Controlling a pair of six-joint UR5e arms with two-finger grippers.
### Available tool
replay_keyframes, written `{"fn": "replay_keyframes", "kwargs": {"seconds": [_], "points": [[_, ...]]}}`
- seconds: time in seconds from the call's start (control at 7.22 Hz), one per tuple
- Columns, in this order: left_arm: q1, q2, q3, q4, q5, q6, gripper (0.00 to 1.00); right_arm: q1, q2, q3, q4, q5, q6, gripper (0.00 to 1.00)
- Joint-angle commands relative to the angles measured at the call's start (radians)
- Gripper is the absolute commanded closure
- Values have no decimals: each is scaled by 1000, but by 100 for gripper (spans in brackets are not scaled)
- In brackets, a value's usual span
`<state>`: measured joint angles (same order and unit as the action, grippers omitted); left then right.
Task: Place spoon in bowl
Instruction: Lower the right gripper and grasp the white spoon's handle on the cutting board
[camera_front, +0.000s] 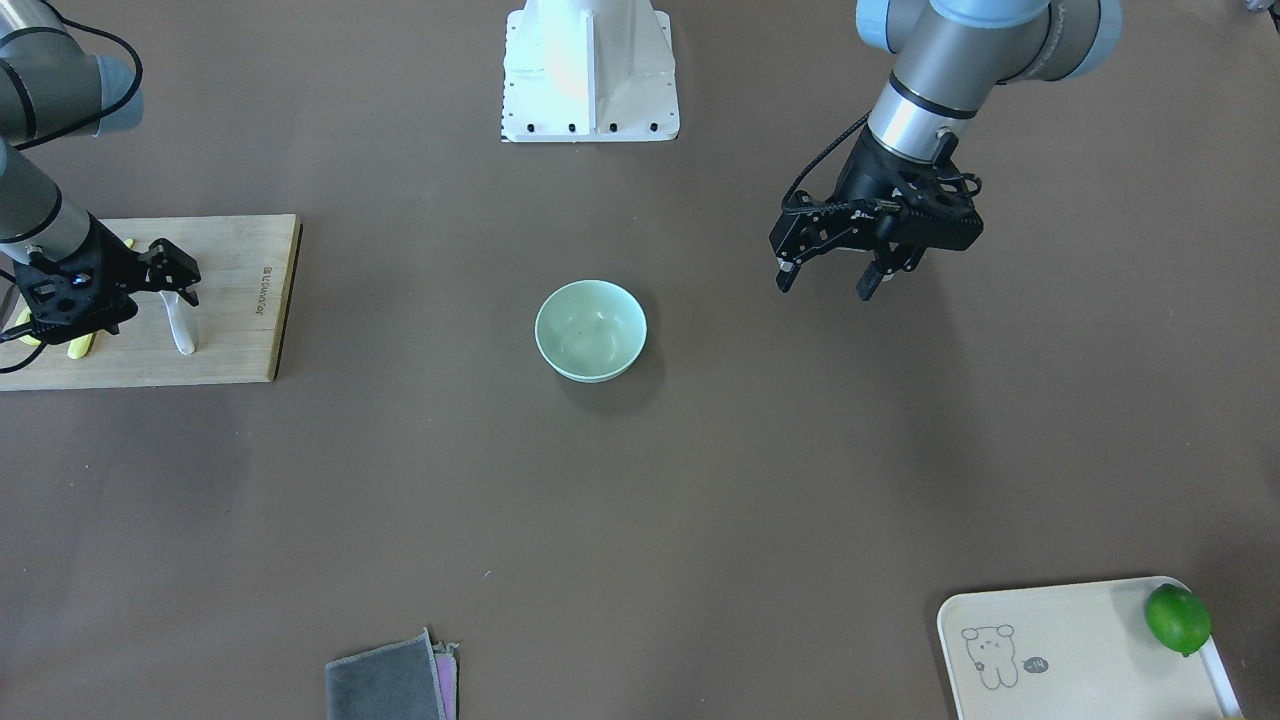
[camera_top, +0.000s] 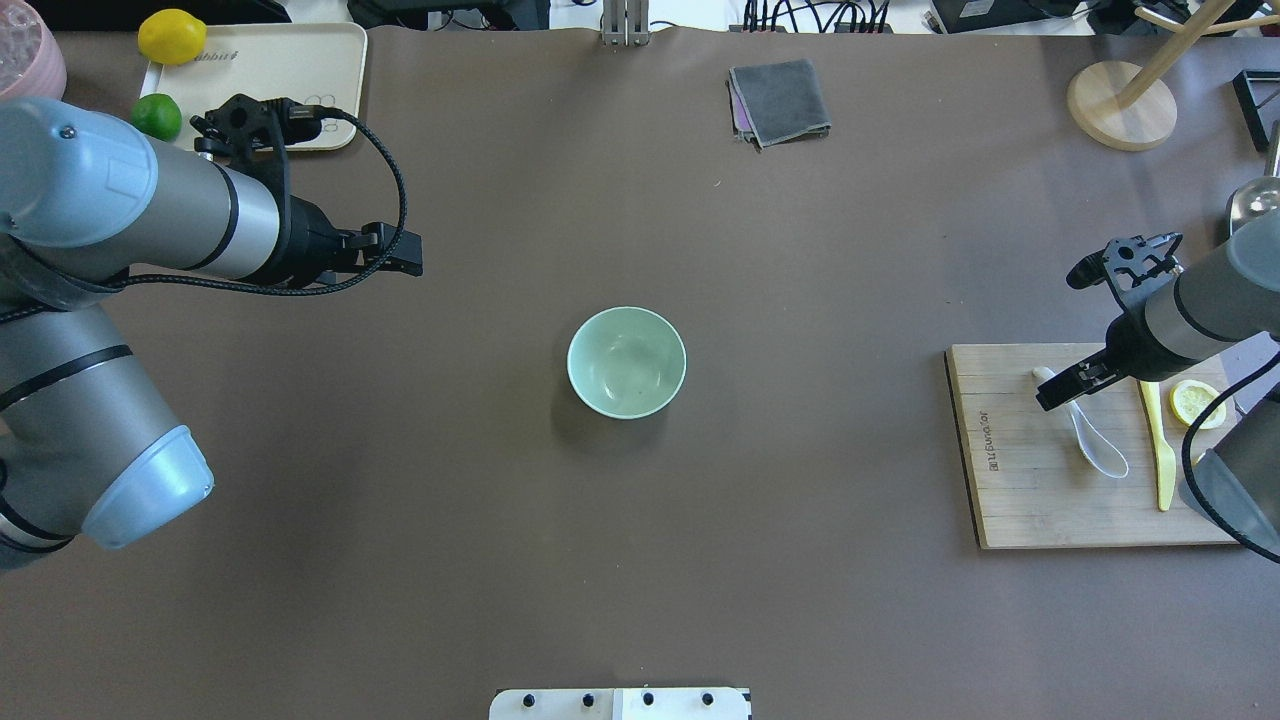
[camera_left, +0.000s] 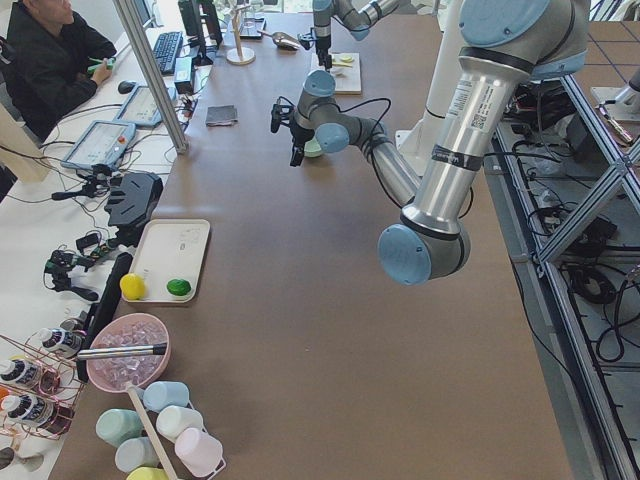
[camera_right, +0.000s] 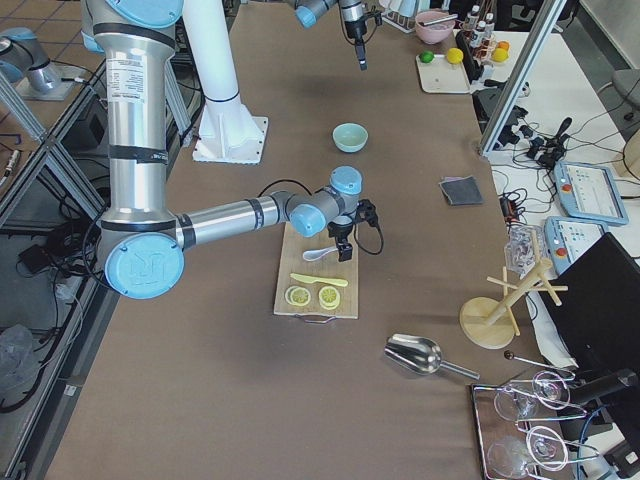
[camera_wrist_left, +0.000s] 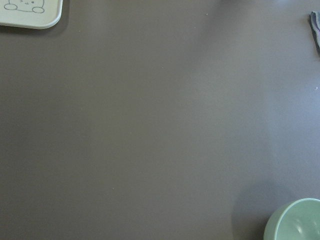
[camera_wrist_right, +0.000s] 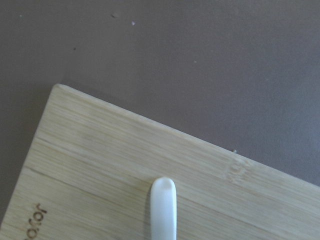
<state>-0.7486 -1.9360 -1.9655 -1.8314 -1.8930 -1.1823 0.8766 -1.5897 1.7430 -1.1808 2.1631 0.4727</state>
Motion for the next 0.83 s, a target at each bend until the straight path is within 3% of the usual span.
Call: {"fn": "replay_keyframes", "kwargs": {"seconds": [0.0,0.14,0.55,0.69], "points": [[0,0,-1,0,0,0,3,-21,13,-7,18,-2,43,18],[0,0,-4,0,0,0,3,-25,11,-8,17,-6,41,34],[0,0,-7,0,2,0,3,-25,2,-5,18,-9,41,42],[0,0,-7,0,2,0,3,-25,-1,-5,18,-9,41,62]]}}
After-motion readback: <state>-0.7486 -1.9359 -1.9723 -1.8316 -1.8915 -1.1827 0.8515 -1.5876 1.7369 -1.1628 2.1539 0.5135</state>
